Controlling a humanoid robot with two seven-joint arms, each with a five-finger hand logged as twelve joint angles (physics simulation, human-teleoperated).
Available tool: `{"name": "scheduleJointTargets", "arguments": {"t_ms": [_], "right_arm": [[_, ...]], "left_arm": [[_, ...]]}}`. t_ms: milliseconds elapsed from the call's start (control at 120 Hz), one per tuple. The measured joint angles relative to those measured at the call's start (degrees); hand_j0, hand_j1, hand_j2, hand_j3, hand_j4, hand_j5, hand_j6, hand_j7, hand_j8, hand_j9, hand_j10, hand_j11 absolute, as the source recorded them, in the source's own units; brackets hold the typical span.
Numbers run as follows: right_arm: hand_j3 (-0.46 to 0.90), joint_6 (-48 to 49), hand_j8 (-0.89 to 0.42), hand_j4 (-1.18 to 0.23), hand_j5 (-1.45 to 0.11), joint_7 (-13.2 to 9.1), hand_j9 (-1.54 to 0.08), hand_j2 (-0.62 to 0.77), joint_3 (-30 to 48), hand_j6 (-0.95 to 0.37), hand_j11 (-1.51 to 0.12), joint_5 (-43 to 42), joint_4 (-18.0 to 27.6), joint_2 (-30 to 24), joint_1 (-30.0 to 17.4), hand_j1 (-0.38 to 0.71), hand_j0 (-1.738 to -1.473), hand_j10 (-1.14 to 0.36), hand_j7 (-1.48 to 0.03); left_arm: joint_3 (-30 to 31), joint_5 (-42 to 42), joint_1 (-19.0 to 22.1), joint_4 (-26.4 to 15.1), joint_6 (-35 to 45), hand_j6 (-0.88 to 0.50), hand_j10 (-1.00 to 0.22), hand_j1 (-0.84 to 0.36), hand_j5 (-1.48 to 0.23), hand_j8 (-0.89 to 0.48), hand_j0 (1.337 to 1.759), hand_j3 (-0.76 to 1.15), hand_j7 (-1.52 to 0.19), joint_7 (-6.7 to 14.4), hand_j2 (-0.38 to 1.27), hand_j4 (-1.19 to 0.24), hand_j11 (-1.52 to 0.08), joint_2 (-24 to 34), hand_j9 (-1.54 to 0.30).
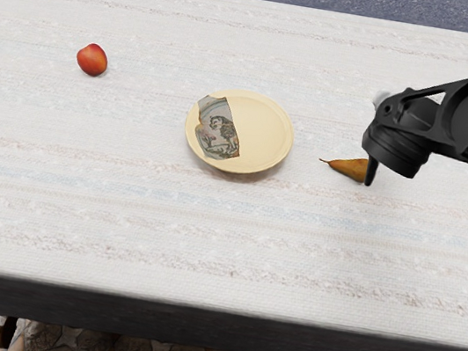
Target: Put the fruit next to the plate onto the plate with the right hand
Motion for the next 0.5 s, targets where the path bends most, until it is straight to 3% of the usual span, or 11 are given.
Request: {"name": "scheduleJointTargets", "arguments": {"t_ms": [233,500], "right_arm": [[0.00,-0.4,-0.10,-0.10,-0.13,0.0,-0.13,-0.02,1.8,-0.10,-0.13,-1.6,-7.2,1.6,-7.1,-0.23,-1.658,-0.10,-0.13],[0.00,-0.3,-0.16,-0.16,-0.21,0.0,-0.21,-0.03,5.2,-0.16,-0.21,-4.5,-10.6,2.6,-11.5,-0.16,-1.658,-0.16,-0.21]], "left_arm": [[0.0,0.0,0.0,0.0,0.0,0.00,0.00,0.35,0.00,0.00,1.658,0.00,0.00,0.0,0.00,0.00,0.00,0.0,0.00],[0.0,0.0,0.0,0.0,0.0,0.00,0.00,0.35,0.00,0.00,1.658,0.00,0.00,0.0,0.00,0.00,0.00,0.0,0.00]]}}
